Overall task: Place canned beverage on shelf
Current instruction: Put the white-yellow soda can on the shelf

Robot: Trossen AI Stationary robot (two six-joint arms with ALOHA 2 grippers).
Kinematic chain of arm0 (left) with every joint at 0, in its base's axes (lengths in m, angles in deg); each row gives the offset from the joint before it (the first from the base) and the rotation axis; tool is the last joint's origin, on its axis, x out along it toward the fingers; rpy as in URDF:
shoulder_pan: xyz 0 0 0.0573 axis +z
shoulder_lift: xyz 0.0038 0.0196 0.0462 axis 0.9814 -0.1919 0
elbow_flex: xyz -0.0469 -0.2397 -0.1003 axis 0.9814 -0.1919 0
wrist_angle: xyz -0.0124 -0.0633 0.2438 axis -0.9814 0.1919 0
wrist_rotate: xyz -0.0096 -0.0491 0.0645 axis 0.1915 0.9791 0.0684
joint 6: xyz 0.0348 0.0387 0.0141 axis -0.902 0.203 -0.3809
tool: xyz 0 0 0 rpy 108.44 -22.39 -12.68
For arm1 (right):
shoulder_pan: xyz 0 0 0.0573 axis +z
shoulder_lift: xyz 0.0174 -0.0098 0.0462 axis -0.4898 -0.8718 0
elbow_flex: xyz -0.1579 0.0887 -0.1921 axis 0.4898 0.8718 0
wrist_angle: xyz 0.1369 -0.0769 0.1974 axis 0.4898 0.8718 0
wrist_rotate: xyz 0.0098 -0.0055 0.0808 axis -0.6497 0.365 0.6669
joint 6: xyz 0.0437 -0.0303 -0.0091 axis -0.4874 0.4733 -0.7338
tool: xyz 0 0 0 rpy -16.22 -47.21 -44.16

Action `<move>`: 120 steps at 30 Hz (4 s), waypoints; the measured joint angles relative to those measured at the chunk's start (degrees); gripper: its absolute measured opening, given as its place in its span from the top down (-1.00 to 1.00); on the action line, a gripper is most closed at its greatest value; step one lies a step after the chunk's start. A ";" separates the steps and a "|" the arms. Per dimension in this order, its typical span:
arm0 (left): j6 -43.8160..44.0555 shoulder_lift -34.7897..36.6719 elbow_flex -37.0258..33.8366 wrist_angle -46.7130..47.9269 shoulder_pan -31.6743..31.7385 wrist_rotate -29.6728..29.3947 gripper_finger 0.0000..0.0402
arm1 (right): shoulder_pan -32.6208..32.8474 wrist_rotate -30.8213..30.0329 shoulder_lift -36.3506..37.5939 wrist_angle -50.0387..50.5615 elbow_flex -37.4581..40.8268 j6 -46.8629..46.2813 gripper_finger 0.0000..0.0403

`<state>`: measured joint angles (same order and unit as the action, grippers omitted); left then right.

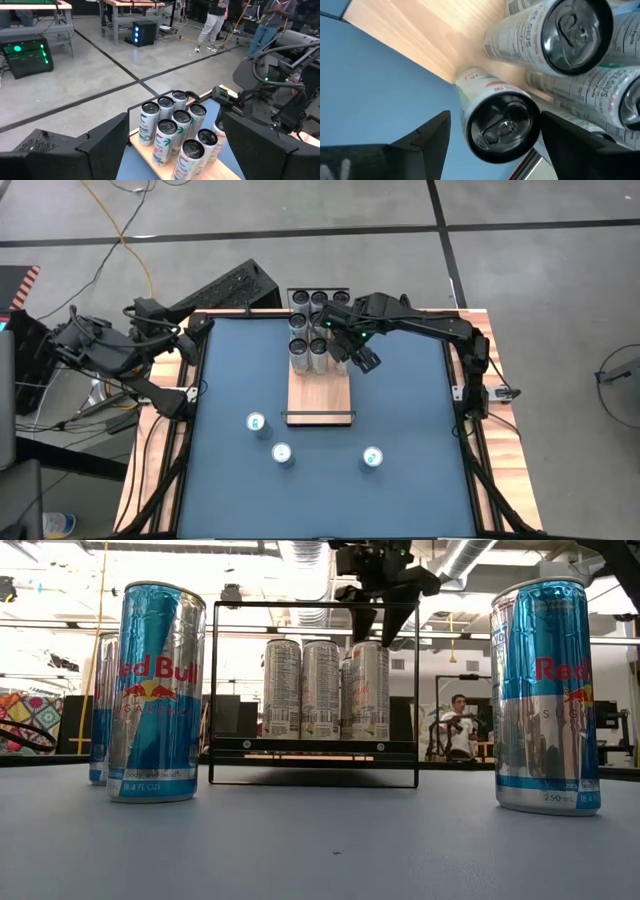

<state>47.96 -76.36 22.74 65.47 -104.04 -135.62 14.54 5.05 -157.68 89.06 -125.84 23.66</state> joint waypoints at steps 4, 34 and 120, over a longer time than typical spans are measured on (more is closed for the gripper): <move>0.07 0.02 -0.02 -0.20 0.00 0.01 -0.54 | 0.00 -0.35 0.00 0.63 0.00 -1.41 -0.40; 0.59 0.02 0.01 -0.40 0.00 0.91 -0.54 | -0.89 -0.60 -3.37 -0.32 -0.26 -5.86 -0.36; 1.66 0.02 -0.01 -0.38 0.01 0.17 -0.54 | 0.63 -2.37 -3.72 -2.25 -0.81 -37.42 -0.55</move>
<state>49.62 -76.34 22.73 65.10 -104.02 -135.44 15.17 2.68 -161.39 86.81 -126.65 -13.76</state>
